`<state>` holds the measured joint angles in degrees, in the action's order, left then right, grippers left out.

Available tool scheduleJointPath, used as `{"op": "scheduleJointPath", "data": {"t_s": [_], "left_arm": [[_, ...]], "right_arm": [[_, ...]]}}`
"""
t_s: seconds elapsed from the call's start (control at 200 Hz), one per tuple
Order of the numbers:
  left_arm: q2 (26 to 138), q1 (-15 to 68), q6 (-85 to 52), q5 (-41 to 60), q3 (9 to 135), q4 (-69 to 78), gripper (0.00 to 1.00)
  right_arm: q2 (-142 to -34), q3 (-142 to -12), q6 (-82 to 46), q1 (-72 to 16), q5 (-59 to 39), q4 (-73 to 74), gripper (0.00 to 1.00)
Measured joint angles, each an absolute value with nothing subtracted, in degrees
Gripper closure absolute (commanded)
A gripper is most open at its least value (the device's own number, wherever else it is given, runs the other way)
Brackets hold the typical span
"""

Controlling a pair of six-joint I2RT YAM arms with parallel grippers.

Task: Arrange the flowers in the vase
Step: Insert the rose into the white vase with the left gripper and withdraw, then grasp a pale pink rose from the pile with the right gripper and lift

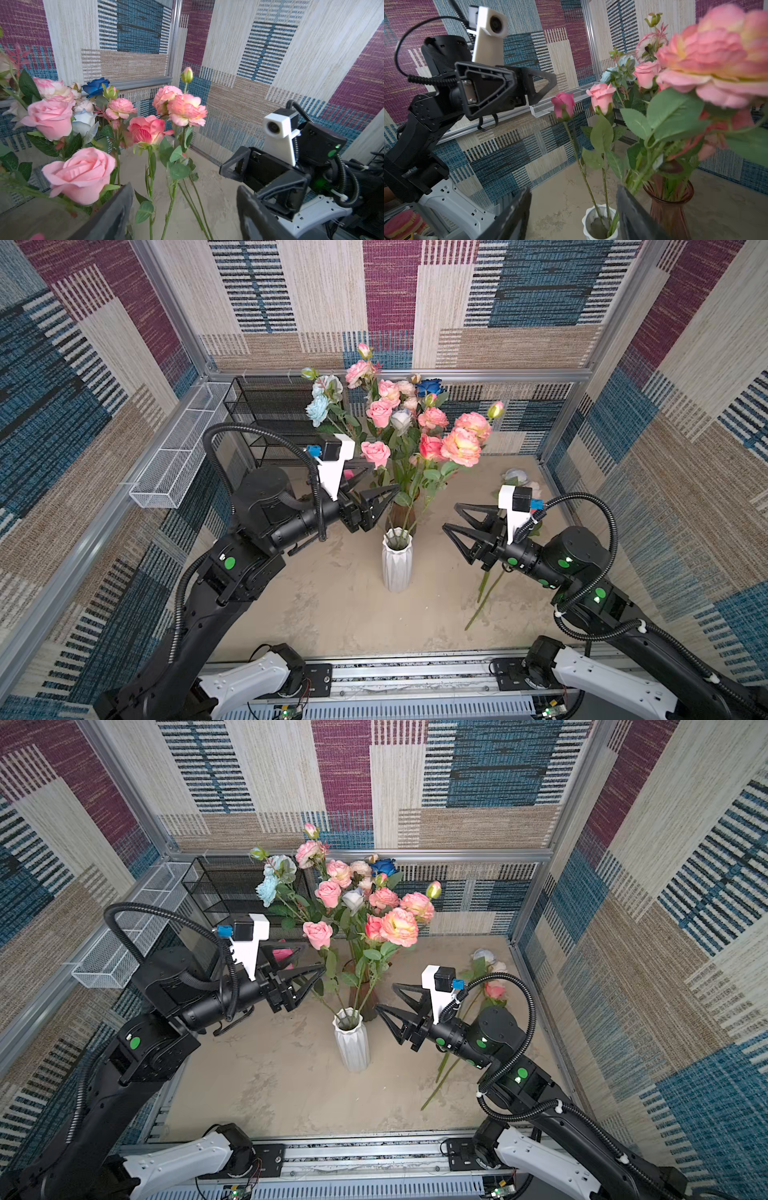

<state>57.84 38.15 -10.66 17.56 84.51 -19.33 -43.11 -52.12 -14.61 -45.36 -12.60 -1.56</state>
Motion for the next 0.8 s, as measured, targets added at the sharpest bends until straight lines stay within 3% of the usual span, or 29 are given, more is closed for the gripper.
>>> {"op": "scheduleJointPath", "data": {"t_s": [0.391,0.516,0.586,0.801], "left_arm": [[35.9,38.2,-17.4,6.9,56.5,-9.5,0.11],[32.3,38.2,-19.1,3.0,50.1,-10.2,0.07],[31.7,38.2,-19.8,1.6,48.5,-11.4,0.00],[31.7,38.2,-21.3,0.4,46.2,-11.9,0.00]], "right_arm": [[-42.2,-43.3,-19.2,-45.4,-9.8,-9.2,0.32],[-45.3,-39.2,-22.7,-43.9,-5.1,-11.7,0.40],[-50.1,-38.3,-24.7,-38.3,-3.6,-12.1,0.44],[-63.3,-34.8,-29.5,-17.9,-2.3,-12.9,0.43]]}}
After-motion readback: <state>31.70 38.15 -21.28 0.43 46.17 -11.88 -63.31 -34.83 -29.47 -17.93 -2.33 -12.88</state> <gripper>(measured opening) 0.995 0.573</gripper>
